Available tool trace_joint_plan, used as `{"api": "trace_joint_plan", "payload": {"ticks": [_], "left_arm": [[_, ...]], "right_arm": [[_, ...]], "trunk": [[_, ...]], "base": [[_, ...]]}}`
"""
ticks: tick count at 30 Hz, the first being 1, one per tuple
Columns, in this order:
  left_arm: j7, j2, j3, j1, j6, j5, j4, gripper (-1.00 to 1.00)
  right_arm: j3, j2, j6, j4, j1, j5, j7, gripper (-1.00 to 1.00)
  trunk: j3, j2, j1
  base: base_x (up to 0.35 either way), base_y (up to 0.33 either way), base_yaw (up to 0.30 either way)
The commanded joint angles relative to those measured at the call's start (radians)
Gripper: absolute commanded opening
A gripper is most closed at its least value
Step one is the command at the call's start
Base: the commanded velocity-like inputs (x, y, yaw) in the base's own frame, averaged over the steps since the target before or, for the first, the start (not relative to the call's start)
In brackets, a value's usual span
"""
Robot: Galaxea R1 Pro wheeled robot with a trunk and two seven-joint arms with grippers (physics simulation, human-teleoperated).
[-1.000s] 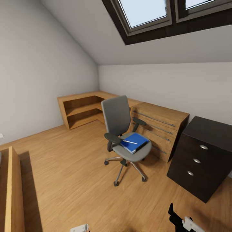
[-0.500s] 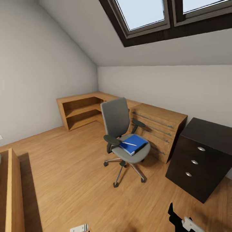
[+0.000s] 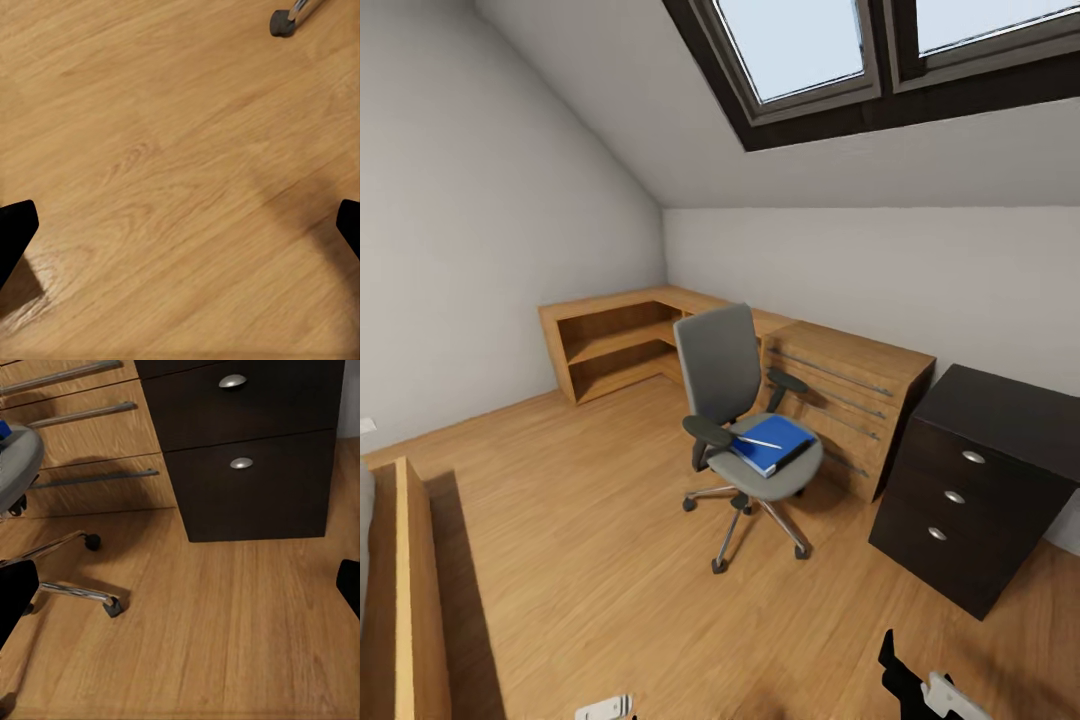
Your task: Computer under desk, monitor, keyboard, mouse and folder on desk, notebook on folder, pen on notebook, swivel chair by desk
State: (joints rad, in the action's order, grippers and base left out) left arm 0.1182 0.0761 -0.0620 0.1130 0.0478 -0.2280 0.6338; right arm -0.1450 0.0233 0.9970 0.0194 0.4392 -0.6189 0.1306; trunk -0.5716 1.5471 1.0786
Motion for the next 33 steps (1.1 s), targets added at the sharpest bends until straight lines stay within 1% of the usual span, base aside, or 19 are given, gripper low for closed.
{"api": "trace_joint_plan", "payload": {"ticks": [1,5,18,24,33], "left_arm": [[0.008,-0.001,-0.007,0.001,0.004,-0.010,0.000,1.00],[0.008,-0.001,-0.007,0.001,0.004,-0.010,0.000,1.00],[0.005,-0.001,-0.004,0.001,0.006,-0.010,-0.002,1.00],[0.005,-0.001,-0.004,0.001,0.006,-0.010,-0.003,1.00],[0.005,-0.001,-0.004,0.001,0.006,-0.010,-0.003,1.00]], "right_arm": [[-0.008,-0.001,0.003,0.002,0.001,-0.002,0.010,1.00],[-0.008,-0.005,0.003,0.002,0.001,-0.002,0.011,1.00],[-0.008,-0.006,-0.001,0.002,0.001,-0.002,0.009,1.00],[-0.008,-0.006,-0.008,0.002,0.001,-0.002,0.009,1.00],[-0.008,-0.006,-0.009,0.002,0.001,-0.002,0.008,1.00]], "trunk": [[-0.001,0.001,0.000],[-0.001,0.001,0.000],[-0.001,0.001,0.000],[-0.001,0.001,0.000],[-0.001,0.001,0.000]], "base": [[-0.018,0.000,0.000],[-0.007,0.000,0.000],[-0.014,0.008,0.000],[-0.200,0.135,0.000],[-0.263,0.202,0.000]]}}
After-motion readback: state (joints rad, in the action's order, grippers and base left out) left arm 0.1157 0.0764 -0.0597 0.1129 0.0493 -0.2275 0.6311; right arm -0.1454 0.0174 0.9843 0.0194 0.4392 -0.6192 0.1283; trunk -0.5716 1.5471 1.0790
